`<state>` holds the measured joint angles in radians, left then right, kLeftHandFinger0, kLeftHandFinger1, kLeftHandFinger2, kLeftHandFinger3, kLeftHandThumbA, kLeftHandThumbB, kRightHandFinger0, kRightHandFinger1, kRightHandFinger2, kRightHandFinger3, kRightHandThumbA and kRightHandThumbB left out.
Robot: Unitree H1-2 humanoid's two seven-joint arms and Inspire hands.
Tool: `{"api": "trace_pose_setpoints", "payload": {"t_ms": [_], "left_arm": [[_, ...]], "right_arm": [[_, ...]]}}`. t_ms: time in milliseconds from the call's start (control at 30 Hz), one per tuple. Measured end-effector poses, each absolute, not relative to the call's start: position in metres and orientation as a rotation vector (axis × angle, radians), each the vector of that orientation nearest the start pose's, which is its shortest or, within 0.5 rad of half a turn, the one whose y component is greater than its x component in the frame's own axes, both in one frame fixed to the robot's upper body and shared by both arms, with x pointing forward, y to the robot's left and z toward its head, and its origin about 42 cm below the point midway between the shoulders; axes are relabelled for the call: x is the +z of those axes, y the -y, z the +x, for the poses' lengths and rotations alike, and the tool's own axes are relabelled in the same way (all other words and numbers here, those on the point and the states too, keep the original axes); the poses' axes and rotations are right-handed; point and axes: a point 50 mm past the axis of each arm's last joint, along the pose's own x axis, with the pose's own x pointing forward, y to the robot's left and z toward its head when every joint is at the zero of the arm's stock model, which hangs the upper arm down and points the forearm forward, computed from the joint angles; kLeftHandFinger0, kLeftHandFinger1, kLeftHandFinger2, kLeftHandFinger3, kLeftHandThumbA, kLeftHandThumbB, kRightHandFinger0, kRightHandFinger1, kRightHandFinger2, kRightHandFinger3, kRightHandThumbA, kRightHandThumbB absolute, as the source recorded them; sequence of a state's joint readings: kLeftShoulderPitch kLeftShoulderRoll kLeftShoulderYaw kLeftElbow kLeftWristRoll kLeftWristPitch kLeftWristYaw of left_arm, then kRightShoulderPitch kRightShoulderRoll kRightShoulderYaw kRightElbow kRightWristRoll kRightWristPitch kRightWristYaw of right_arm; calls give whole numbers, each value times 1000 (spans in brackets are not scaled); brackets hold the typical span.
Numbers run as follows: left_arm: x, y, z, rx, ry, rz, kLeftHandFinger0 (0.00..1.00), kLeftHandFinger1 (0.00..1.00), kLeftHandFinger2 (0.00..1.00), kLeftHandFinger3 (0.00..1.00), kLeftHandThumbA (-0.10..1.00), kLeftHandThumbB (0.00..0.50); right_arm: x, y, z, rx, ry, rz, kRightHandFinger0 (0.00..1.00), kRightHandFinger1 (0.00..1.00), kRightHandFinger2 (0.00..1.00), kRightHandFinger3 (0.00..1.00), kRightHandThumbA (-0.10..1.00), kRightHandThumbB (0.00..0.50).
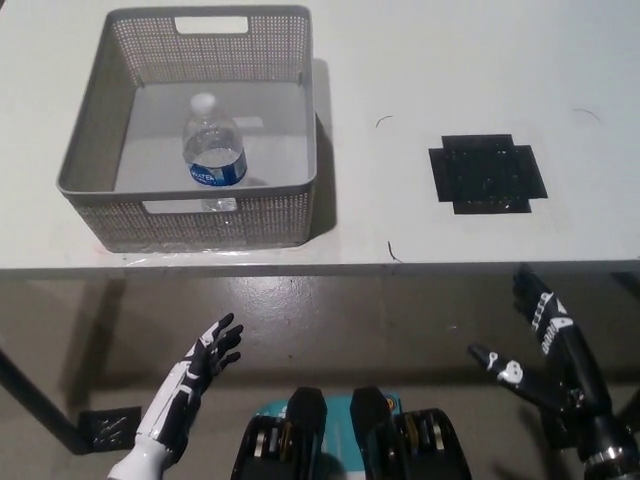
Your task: Use the right hand to pick up a water botttle and place it into a container on the left side
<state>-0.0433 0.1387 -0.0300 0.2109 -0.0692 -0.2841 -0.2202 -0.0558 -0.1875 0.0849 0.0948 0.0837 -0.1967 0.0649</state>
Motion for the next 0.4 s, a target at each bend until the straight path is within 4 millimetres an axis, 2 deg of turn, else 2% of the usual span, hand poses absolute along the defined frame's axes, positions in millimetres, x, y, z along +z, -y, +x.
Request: {"api": "trace_pose_setpoints", "payload": {"t_ms": [167,200,300,400], "left_arm": [[71,-241,291,-247,106,80,1000,1000,1000,1000,1000,188],[71,-241,291,-246,106,80,1000,1000,1000,1000,1000,188],[71,-241,292,-246,106,76,1000,1000,1000,1000,1000,184],[71,-241,292,-246,106,76,1000,1000,1000,1000,1000,184]], "right_arm": [[85,247,289,167,92,-76,1000,1000,1000,1000,967,285],[84,247,288,169,86,-72,1000,1000,1000,1000,968,296],[82,245,287,178,79,-47,1000,1000,1000,1000,979,379],[81,242,287,184,79,-28,1000,1000,1000,1000,990,377]]}}
